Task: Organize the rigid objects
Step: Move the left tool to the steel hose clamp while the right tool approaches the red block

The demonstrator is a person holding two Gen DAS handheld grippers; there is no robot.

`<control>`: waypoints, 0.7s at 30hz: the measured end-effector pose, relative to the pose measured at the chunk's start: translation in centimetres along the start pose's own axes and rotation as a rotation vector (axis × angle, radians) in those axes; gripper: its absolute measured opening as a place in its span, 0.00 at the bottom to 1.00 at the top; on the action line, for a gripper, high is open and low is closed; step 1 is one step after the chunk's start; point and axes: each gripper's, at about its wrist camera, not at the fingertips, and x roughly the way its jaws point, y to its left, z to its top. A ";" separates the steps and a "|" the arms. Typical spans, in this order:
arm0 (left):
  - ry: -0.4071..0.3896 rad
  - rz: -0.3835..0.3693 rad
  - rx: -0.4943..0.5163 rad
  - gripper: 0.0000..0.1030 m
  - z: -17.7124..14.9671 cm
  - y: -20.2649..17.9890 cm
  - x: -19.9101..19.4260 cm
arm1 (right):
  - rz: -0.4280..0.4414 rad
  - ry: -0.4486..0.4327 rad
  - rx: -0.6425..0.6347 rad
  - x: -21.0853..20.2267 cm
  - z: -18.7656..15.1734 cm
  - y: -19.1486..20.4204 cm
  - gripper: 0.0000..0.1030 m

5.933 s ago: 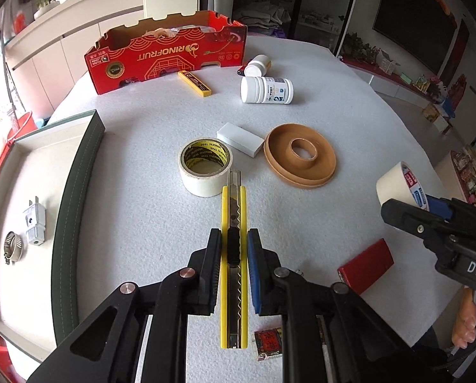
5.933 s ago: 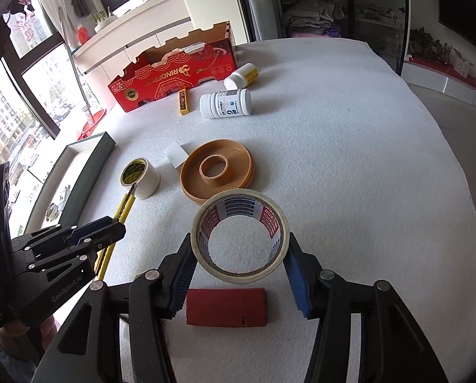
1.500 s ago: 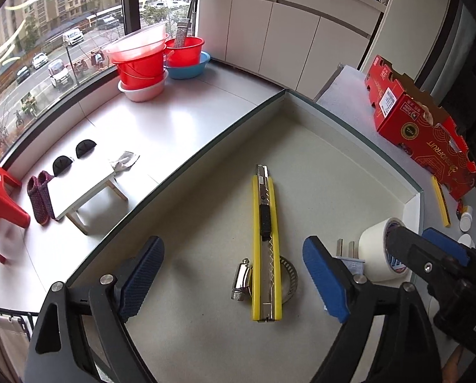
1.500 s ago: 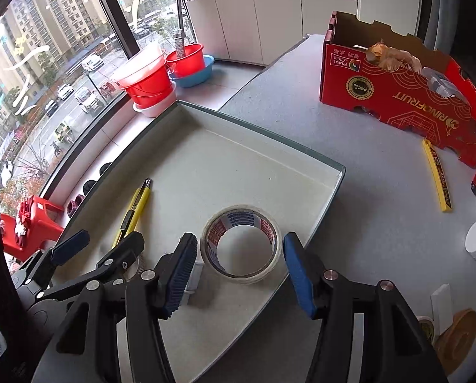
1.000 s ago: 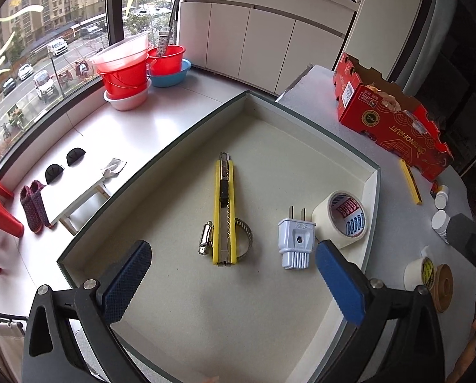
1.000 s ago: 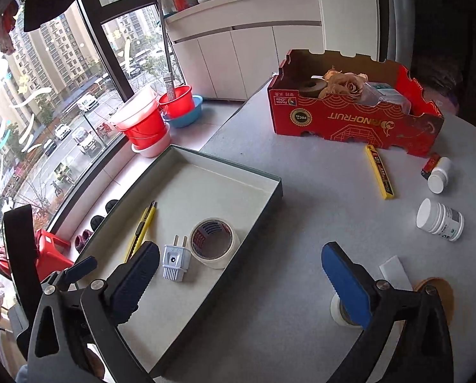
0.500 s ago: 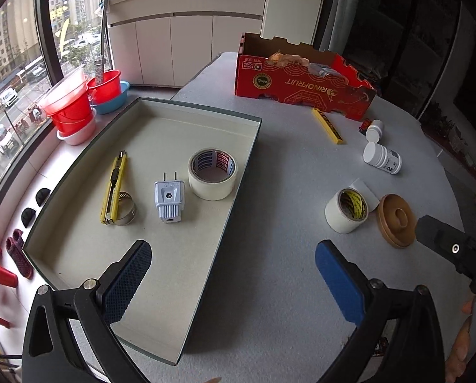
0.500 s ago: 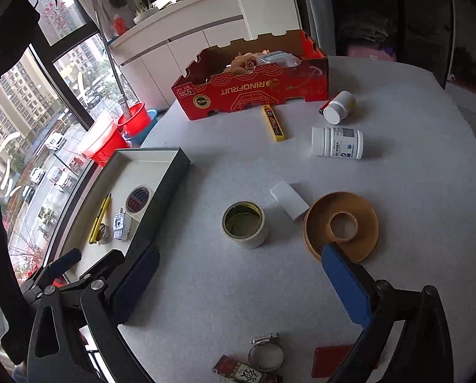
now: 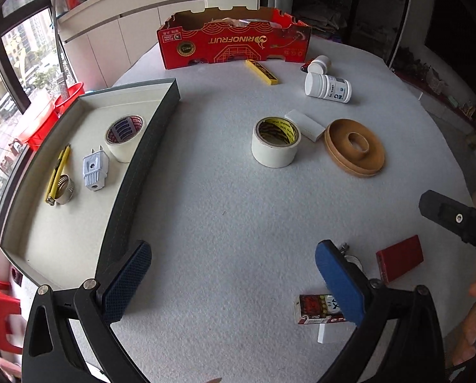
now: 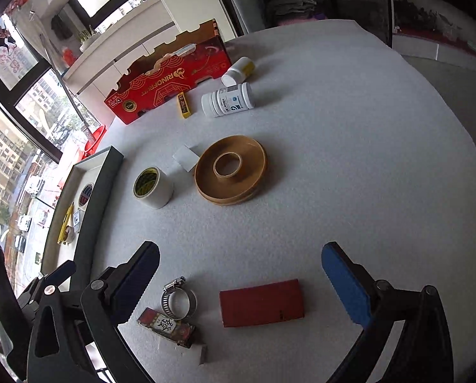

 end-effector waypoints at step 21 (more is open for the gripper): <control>0.012 -0.091 0.217 1.00 -3.1 -5.6 0.3 | -0.080 0.018 0.095 0.1 -3.4 -4.1 0.99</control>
